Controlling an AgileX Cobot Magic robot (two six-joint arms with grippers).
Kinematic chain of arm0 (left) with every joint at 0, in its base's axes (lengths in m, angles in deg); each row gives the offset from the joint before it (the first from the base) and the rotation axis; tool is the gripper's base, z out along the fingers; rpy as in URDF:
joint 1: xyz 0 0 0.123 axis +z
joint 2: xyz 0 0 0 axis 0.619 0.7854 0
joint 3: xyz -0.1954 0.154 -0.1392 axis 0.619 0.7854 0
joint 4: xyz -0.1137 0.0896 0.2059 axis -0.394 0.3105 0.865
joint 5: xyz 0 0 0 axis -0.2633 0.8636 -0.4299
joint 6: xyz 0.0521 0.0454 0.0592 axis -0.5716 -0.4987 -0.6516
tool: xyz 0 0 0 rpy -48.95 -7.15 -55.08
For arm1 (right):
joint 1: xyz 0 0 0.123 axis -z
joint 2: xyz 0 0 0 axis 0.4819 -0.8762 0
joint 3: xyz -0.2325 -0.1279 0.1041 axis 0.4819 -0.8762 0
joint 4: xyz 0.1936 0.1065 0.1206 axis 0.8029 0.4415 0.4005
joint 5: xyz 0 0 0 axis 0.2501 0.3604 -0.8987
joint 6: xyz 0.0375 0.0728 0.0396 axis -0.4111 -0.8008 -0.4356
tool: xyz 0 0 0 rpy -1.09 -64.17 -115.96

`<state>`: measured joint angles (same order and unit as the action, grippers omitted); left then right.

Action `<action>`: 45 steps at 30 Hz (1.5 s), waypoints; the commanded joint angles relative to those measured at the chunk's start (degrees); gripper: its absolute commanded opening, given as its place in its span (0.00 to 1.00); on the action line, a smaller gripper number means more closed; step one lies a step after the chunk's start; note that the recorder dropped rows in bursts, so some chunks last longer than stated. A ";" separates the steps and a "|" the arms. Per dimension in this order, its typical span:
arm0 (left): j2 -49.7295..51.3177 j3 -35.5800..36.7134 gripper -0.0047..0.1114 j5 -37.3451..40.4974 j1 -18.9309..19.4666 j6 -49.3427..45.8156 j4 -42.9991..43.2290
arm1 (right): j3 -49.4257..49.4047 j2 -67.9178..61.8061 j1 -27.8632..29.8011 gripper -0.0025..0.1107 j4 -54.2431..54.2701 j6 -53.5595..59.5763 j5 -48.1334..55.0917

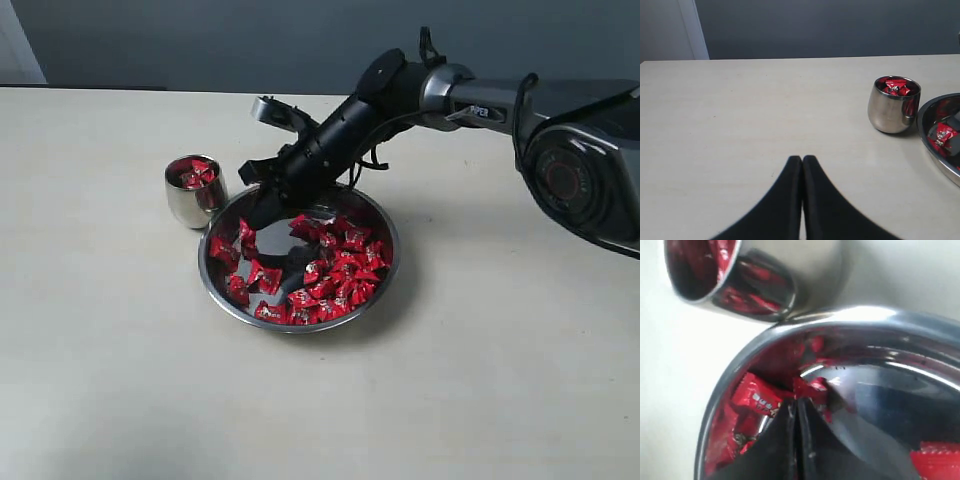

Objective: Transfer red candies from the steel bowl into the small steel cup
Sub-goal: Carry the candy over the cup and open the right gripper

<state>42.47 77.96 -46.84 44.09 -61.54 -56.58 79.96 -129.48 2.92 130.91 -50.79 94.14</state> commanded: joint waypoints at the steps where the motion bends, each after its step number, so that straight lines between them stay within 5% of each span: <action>1: -0.51 0.14 0.04 -0.24 -0.29 0.13 0.08 | 0.04 4.06 0.13 0.02 1.06 0.53 -0.18; 13: -0.51 0.14 0.04 -0.24 -0.29 0.13 0.08 | 0.04 9.63 -0.01 0.02 18.67 11.38 -5.81; 28: -0.51 0.14 0.04 -0.24 -0.29 0.13 0.08 | 0.04 8.97 -4.21 0.02 17.48 14.53 -17.45; 40: -0.51 0.14 0.04 -0.24 -0.29 0.13 0.08 | 0.04 4.83 -4.45 0.02 14.12 13.88 -16.61; 45: -0.51 0.14 0.04 -0.24 -0.29 0.13 0.08 | 0.04 4.60 -4.45 0.18 13.61 13.88 -16.51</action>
<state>42.47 77.96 -46.84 44.09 -61.54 -56.58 79.96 -124.96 -1.61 145.05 -37.10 77.22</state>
